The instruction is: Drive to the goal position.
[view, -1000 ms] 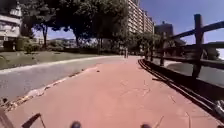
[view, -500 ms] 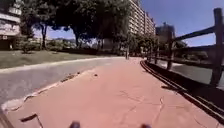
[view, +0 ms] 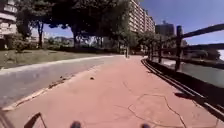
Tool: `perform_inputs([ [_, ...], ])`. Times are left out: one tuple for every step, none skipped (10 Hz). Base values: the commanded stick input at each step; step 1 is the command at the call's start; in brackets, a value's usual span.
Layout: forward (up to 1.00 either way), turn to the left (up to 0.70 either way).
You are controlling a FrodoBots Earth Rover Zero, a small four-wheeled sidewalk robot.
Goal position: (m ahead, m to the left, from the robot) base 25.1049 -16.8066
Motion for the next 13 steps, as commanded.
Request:
perform_inputs([
  [1.0,0.0],
  [1.0,0.0],
  [1.0,0.0],
  [1.0,0.0],
  [1.0,0.0],
  [1.0,0.0],
  [1.0,0.0],
  [1.0,0.0],
  [1.0,-0.06],
  [1.0,-0.4],
  [1.0,-0.4],
  [1.0,-0.4],
  [1.0,-0.4],
])
